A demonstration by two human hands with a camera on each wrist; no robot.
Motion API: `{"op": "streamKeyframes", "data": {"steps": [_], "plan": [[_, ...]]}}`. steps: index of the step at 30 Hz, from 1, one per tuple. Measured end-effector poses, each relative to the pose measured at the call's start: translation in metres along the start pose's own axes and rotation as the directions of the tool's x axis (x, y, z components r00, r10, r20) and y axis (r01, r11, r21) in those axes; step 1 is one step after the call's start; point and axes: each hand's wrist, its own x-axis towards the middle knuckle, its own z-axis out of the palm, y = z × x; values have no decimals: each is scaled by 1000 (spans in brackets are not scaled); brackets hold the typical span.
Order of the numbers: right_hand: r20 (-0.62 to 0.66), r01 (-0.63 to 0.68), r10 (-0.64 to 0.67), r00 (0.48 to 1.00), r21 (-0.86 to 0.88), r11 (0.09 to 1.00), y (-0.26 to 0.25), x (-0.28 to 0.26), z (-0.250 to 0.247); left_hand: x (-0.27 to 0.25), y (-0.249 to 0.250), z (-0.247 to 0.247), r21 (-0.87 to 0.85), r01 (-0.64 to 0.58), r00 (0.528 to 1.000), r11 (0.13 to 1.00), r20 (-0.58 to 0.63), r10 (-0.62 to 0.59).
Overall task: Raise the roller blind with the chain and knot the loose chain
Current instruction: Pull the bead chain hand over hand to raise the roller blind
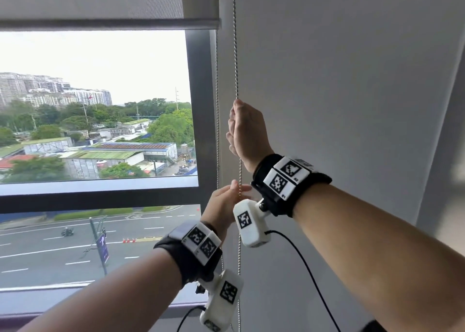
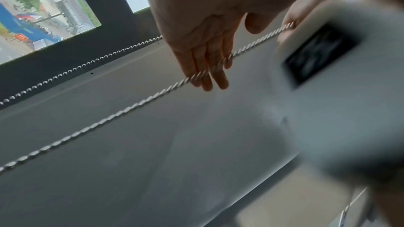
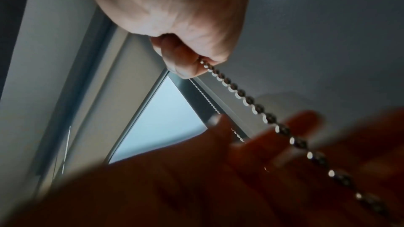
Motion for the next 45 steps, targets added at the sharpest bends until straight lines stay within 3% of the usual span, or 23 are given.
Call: {"op": "streamKeyframes", "data": {"steps": [8,12,15,20,24,28,31,35,38,41,45], "plan": [[3,-19,19,1000,-18,1000,52,-48,-5,27,71,4,-123,-148,988,981,17,151],[37,-134,135,990,-30,990,81,-92,-7,29,101,20,-103,-131,987,986,79,140],[42,-97,103,994,-129,987,100,-116,-12,31,107,28,-100,-118,989,988,74,126],[16,-136,140,990,-143,980,111,-127,-21,37,96,36,-109,-161,987,981,-5,162],[93,-197,211,973,-138,971,105,-123,-26,35,90,40,-21,-262,960,965,-109,258],[141,-157,178,974,-153,976,94,-111,-32,34,90,43,35,-253,957,967,-140,256],[123,-166,179,976,-108,980,78,-90,-34,31,90,42,52,-258,956,965,-132,263],[54,-57,67,996,-161,985,51,-48,-35,25,75,36,46,-258,955,965,-141,261],[1,-22,23,1000,-108,994,22,-23,-32,19,52,29,56,-220,962,974,-150,226],[48,-15,15,999,8,1000,-6,-6,-21,11,22,22,84,-154,970,984,-174,167],[10,-68,67,998,107,992,-16,3,-6,1,-9,11,-18,-32,993,999,-112,30]]}}
